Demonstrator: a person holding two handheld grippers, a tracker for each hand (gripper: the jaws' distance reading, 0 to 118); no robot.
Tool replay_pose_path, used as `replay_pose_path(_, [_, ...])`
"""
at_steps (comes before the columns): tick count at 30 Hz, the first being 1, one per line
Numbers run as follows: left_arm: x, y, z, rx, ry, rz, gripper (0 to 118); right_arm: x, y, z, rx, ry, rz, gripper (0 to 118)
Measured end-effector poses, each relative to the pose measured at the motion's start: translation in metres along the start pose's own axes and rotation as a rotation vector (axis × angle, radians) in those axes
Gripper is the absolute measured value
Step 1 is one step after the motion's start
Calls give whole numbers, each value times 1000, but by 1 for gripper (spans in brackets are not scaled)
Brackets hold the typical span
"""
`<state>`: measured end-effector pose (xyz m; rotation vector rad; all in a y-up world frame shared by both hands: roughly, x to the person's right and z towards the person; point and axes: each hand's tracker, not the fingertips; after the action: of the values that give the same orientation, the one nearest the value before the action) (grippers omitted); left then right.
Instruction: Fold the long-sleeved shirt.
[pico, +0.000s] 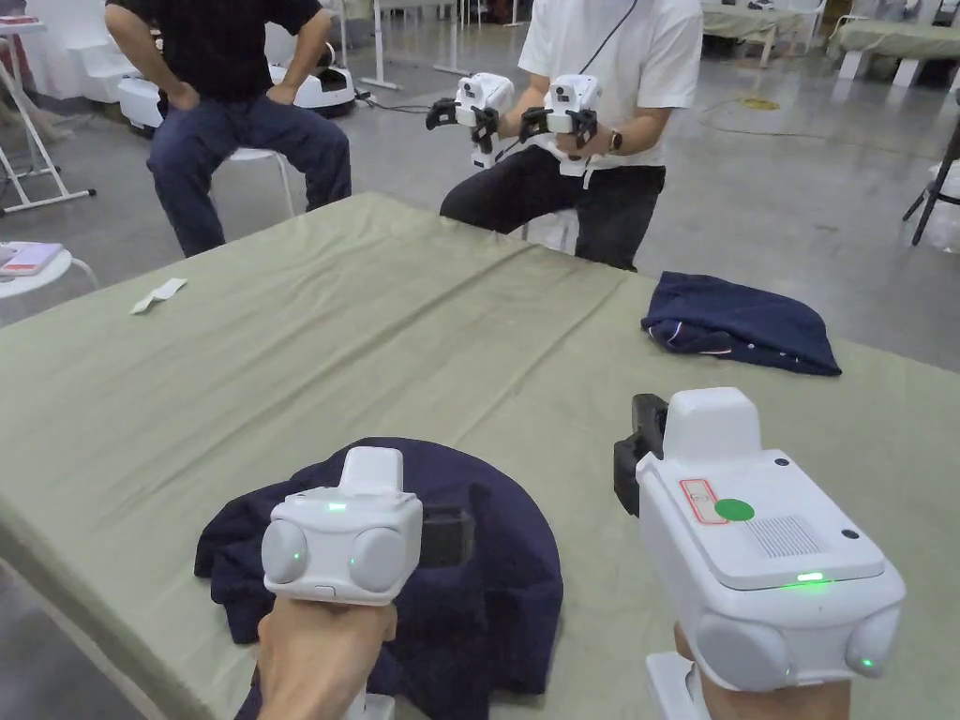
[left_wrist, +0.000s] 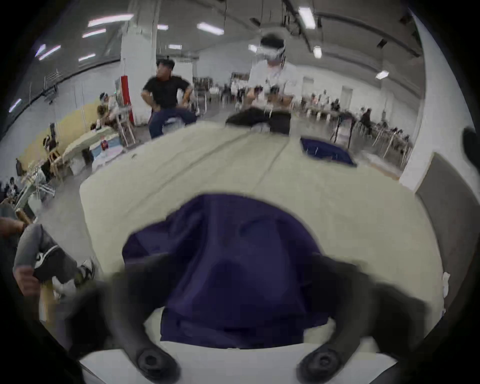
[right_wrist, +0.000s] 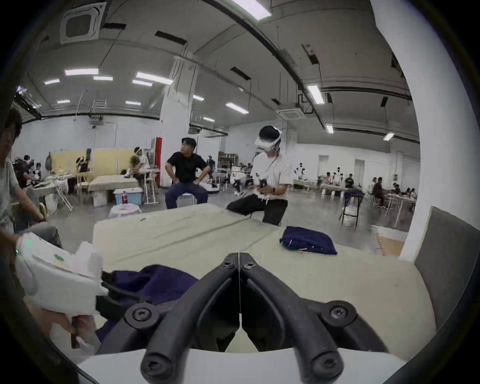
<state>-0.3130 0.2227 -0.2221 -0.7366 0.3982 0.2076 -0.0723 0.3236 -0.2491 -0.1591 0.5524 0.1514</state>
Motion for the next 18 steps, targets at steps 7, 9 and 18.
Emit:
replay_pose_path(7, [-14,-14,-80,-192,67,85,109,4,-6,-12,-31,-4,20,0])
replay_pose_path(9, [-16,-26,-109,-248,109,77,109,4,-8,-13,-40,-5,45,0])
replay_pose_path(18, [-9,-11,-60,-91,-150,126,18,37,-21,-1,-77,-54,18,0])
